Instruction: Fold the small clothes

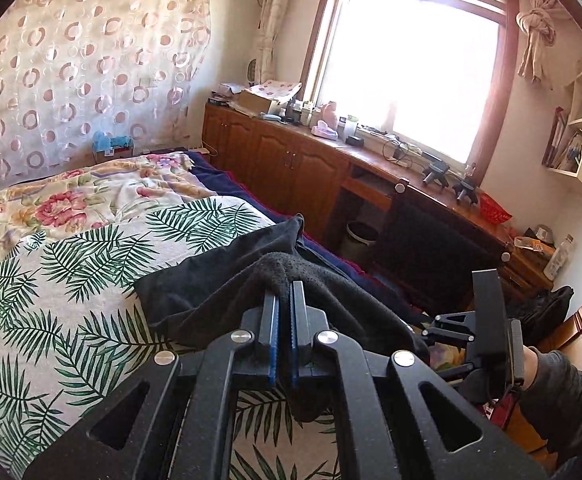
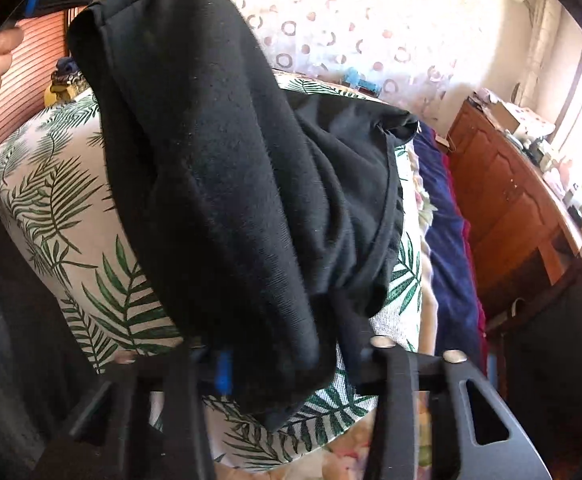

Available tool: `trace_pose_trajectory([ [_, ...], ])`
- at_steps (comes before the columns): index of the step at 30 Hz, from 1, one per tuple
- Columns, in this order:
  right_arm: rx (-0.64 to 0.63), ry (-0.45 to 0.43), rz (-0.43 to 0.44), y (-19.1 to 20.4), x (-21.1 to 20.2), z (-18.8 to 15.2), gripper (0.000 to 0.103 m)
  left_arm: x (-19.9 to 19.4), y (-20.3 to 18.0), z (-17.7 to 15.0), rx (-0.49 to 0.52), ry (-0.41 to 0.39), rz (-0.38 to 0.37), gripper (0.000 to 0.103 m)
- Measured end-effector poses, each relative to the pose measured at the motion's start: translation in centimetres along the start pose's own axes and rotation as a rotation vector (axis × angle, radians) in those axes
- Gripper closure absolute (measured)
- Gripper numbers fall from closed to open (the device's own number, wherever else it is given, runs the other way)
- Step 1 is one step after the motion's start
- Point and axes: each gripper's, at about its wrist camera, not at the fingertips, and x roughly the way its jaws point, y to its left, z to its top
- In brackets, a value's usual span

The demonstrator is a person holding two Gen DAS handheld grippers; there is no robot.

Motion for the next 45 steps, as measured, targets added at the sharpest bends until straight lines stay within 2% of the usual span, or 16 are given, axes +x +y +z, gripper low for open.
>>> trace_pose_trajectory([
  [1, 0.003, -0.006, 0.017, -0.2, 0.0, 0.1, 0.082, -0.1, 0.0, 0.0, -0.001, -0.001, 0.001, 0.098],
  [3, 0.0, -0.018, 0.024, -1.0, -0.6, 0.2, 0.089, -0.2, 0.2, 0.0, -0.004, -0.004, 0.007, 0.098],
  [8, 0.003, -0.095, -0.021, -2.7, -3.2, 1.8, 0.091, -0.6, 1.2, 0.2, -0.023, -0.018, 0.03, 0.098],
  [13, -0.004, -0.175, -0.041, -5.3, -4.9, 7.3, 0.092, 0.4, 4.3, 0.7, -0.067, -0.012, 0.082, 0.098],
  [19, -0.013, -0.151, 0.002, -7.2, 0.6, 15.1, 0.092, 3.5, 8.9, -0.4, -0.151, 0.077, 0.136, 0.098],
  [21, 0.024, -0.123, 0.019, -7.8, 3.4, 16.6, 0.092, 4.2, 9.8, -0.9, -0.15, 0.103, 0.142, 0.092],
  [22, 0.041, -0.111, 0.031, -8.2, 4.5, 17.2, 0.09, 4.5, 10.1, -1.1, -0.144, 0.109, 0.152, 0.089],
  [25, 0.08, -0.093, 0.057, -9.1, 7.3, 18.3, 0.082, 4.4, 10.5, -1.0, -0.115, 0.087, 0.185, 0.068],
  [26, 0.093, -0.089, 0.055, -9.6, 7.8, 18.5, 0.078, 4.2, 10.6, -0.9, -0.112, 0.077, 0.183, 0.057],
  [28, 0.139, -0.095, 0.053, -10.7, 8.5, 18.8, 0.056, 3.9, 11.1, -0.4, -0.113, 0.061, 0.17, 0.042],
  [29, 0.167, -0.102, 0.055, -11.6, 8.7, 19.1, 0.051, 3.9, 11.2, -0.2, -0.109, 0.057, 0.165, 0.03],
  [30, 0.198, -0.114, 0.06, -12.3, 9.0, 19.5, 0.045, 3.8, 11.2, -0.2, -0.1, 0.052, 0.156, 0.026],
  [33, 0.275, -0.174, 0.032, -14.2, 8.3, 19.6, 0.045, 3.8, 10.9, -0.6, -0.085, 0.062, 0.131, 0.026],
  [37, 0.285, -0.198, 0.044, -14.9, 6.8, 18.6, 0.045, 4.3, 10.7, -2.4, -0.066, 0.131, 0.101, 0.026],
  [42, 0.185, -0.156, 0.048, -13.6, 5.5, 15.9, 0.045, 6.6, 10.8, -3.9, -0.025, 0.227, 0.113, 0.026],
  [45, 0.146, -0.117, 0.054, -12.9, 4.6, 14.6, 0.045, 7.9, 10.7, -4.0, -0.011, 0.252, 0.114, 0.026],
])
